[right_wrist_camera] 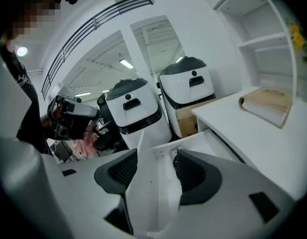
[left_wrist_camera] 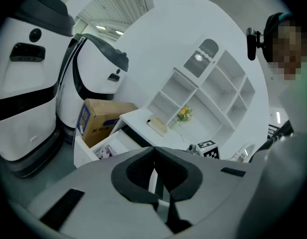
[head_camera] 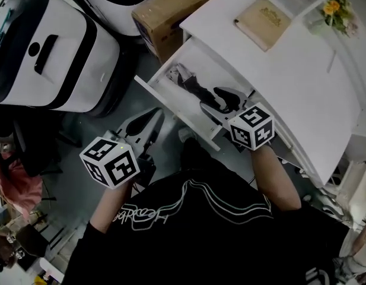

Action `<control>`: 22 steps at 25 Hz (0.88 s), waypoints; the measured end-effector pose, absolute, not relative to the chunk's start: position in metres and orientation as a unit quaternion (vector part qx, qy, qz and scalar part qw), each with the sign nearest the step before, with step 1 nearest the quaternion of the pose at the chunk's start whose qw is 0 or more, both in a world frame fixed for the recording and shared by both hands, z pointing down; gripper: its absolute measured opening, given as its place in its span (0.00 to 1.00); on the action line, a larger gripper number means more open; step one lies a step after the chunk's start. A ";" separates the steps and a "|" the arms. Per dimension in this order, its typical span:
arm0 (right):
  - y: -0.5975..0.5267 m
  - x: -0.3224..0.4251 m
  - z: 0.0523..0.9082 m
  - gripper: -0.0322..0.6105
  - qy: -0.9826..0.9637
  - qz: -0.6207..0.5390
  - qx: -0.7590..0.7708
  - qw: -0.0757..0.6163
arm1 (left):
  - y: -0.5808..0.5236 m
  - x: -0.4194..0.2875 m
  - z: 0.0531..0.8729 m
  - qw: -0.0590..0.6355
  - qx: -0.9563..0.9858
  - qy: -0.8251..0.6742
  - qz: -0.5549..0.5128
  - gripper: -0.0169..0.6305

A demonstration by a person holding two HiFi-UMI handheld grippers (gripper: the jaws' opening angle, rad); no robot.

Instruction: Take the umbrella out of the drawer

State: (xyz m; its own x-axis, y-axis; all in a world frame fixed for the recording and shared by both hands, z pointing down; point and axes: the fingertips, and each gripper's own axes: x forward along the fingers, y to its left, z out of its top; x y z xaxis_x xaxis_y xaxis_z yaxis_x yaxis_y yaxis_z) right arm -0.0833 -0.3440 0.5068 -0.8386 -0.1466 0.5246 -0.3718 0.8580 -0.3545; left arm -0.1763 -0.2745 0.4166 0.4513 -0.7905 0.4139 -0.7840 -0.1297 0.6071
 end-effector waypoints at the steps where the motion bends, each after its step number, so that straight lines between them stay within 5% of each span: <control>1: -0.348 -0.089 0.520 0.41 -0.928 0.229 0.131 0.262 | -0.278 -0.182 0.425 0.409 0.745 -0.527 -0.002 0.06; 22: -0.395 -0.125 0.751 0.42 -0.852 0.144 0.088 0.496 | -0.297 -0.241 0.526 0.496 0.665 -0.558 0.008 0.06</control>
